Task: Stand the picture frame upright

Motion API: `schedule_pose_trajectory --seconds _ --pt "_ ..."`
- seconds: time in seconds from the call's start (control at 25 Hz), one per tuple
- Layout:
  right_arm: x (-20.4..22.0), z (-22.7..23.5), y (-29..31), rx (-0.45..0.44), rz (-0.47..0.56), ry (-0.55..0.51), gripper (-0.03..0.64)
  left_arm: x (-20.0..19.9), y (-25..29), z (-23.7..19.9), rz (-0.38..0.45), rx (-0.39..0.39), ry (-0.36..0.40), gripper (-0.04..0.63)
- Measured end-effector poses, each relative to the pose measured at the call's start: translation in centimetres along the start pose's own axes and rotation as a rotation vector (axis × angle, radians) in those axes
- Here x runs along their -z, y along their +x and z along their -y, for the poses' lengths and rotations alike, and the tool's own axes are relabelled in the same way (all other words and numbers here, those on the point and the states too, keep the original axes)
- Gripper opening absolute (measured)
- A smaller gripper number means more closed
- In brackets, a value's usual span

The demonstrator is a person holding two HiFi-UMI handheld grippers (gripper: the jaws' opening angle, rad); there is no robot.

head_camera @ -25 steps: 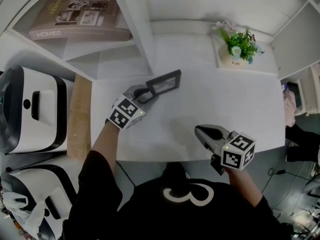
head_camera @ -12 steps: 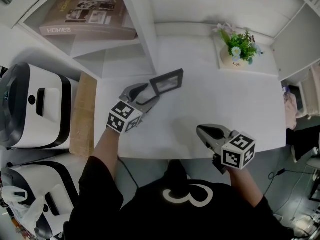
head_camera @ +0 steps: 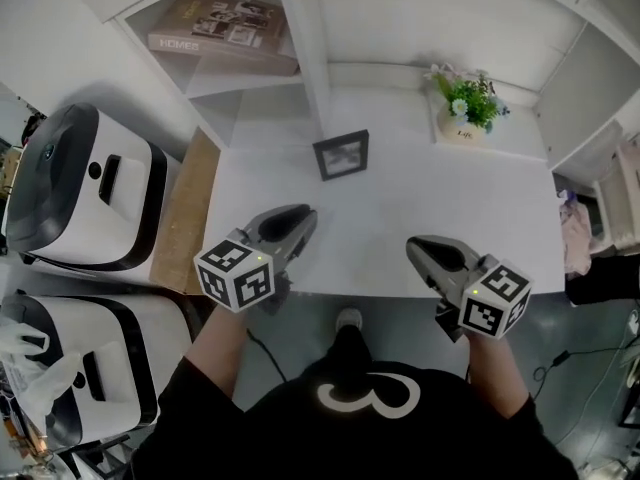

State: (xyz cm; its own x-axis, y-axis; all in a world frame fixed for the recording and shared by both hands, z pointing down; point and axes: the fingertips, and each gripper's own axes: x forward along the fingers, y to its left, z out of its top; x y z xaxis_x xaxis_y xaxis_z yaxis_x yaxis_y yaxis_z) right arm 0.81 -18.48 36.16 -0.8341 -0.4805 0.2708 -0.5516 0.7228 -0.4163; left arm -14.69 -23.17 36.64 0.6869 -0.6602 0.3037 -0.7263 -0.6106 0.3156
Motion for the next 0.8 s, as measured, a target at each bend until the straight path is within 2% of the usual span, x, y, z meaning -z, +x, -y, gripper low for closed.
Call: schedule_pose_trajectory --seconds 0.08,0.2,0.36,0.44,0.56,0.8 --pt "-0.4 -1.6 -2.0 0.003 0.022 -0.046 0.003 -0.1 -1.7 3.8 0.017 0.039 -0.047 0.034" --pt "-0.3 -4.5 -4.9 0.002 0.045 -0.08 0.003 0.3 -3.9 9.8 0.033 0.081 -0.037 0.01" --pt "0.2 -8.1 -8.0 0.002 0.076 -0.128 0.003 1.2 -6.6 15.7 0.039 0.03 -0.031 0.009" --pt "0.2 -9.8 -9.1 -0.009 0.106 -0.139 0.003 1.2 -7.7 18.2 0.069 0.047 -0.034 0.009" --pt "0.1 -11.6 -10.2 -0.02 0.14 -0.156 0.003 1.2 -8.9 20.4 0.107 0.053 -0.026 0.009" --pt "0.5 -13.7 -11.2 -0.037 0.162 -0.181 0.003 1.7 -9.9 22.4 0.12 0.052 -0.004 0.009"
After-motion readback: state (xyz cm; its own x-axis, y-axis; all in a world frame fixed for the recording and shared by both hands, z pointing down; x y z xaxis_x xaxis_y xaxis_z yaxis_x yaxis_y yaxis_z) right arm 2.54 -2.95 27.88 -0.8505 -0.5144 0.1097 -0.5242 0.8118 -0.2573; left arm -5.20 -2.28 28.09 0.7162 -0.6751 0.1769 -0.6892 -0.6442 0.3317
